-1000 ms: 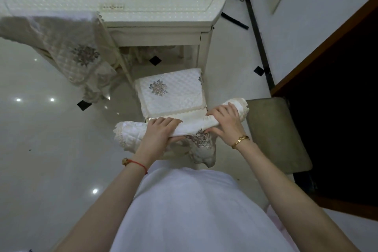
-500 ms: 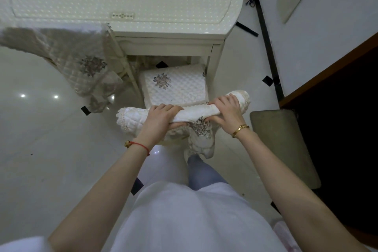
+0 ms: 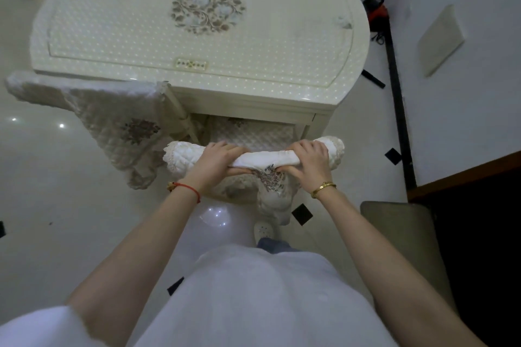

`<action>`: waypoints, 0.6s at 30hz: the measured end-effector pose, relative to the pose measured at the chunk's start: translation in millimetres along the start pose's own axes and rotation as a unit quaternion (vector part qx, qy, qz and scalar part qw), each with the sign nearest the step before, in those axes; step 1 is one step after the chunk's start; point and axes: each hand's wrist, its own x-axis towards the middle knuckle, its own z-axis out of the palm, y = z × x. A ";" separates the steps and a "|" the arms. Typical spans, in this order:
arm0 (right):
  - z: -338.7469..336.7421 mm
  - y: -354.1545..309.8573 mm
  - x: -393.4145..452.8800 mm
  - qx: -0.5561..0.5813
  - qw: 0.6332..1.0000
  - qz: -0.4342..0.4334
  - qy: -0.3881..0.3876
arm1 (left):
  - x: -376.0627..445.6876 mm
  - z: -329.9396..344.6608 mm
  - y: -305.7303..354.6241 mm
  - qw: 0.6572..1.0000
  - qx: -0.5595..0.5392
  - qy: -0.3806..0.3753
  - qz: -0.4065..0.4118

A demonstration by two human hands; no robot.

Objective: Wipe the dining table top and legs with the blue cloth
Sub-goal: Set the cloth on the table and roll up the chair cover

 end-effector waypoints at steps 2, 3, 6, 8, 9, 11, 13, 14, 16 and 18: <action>2.8 4.2 22.8 -0.003 1.000 0.004 -0.003 | 19.9 -3.4 -14.7 1.000 -0.002 -0.002 -0.004; 4.1 6.3 33.3 -0.004 1.000 0.004 0.001 | 29.6 -4.9 -21.4 1.000 -0.005 0.000 -0.004; 4.3 11.8 58.8 0.006 1.000 0.005 0.008 | 55.1 -10.8 -35.3 1.000 -0.018 0.009 0.008; 4.7 15.4 72.6 0.013 1.000 0.007 0.009 | 69.7 -13.6 -42.9 1.000 -0.023 0.007 0.018; 4.7 16.1 79.4 0.014 1.000 0.008 0.009 | 76.4 -15.2 -47.0 0.999 -0.026 0.006 0.021; 5.6 18.0 92.2 0.020 1.000 0.014 0.007 | 90.1 -17.9 -57.2 0.999 -0.030 0.005 0.023; 7.3 18.9 104.7 0.026 0.999 0.018 0.007 | 102.8 -18.7 -67.4 0.999 -0.029 0.006 0.027; 7.3 19.0 111.3 0.028 0.999 0.023 0.004 | 109.2 -19.9 -72.0 0.999 -0.027 0.006 0.031; 6.7 18.9 122.9 0.032 0.999 0.036 -0.004 | 120.7 -23.3 -80.5 0.999 -0.027 -0.003 0.040; 6.9 16.8 132.2 0.033 0.998 0.044 -0.011 | 128.5 -27.6 -87.7 0.999 -0.028 -0.013 0.044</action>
